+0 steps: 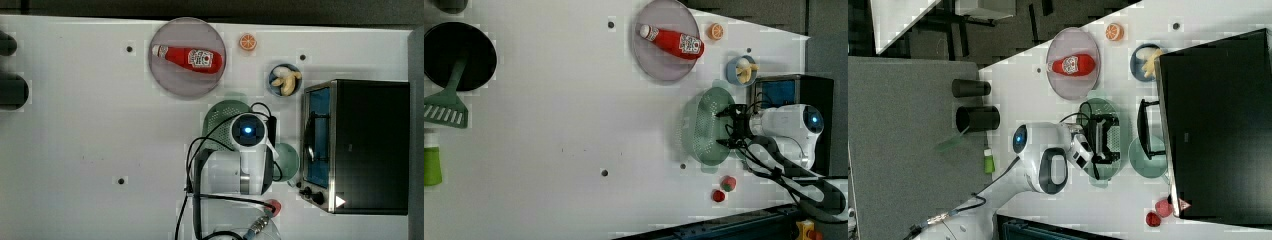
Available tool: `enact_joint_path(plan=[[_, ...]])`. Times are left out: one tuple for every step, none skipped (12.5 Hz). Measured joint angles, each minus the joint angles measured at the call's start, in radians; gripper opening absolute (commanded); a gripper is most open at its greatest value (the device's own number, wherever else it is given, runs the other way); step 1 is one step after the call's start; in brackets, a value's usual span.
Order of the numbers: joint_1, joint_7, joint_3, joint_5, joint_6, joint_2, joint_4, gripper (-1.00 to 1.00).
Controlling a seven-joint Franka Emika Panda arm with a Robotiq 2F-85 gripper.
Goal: Drag strainer left to right.
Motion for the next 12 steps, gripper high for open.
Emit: enact_joint_path(plan=[[-0.004,-0.047,0.007,-0.007,0.015,-0.005,-0.006,1.0],[-0.002,-0.101,0.021,-0.009,-0.007,-0.016,-0.012,1.0],[0.0,-0.165,0.041,0.0,-0.062,-0.038,-0.012,1.0],[0.0,-0.218,0.067,-0.01,-0.11,-0.077,-0.012,1.0],[0.012,-0.274,0.081,-0.027,-0.159,-0.135,-0.014,1.0],[0.026,-0.335,0.09,-0.027,-0.24,-0.205,-0.01,1.0],[0.029,-0.388,0.103,-0.021,-0.316,-0.269,-0.002,1.0],[0.038,-0.442,0.104,-0.003,-0.372,-0.326,0.023,1.0],[0.041,-0.483,0.109,0.024,-0.45,-0.39,0.049,1.0],[0.042,-0.525,0.115,0.06,-0.506,-0.454,0.082,1.0],[0.037,-0.575,0.121,0.097,-0.563,-0.51,0.117,1.0],[0.026,-0.616,0.13,0.127,-0.631,-0.558,0.15,1.0]])
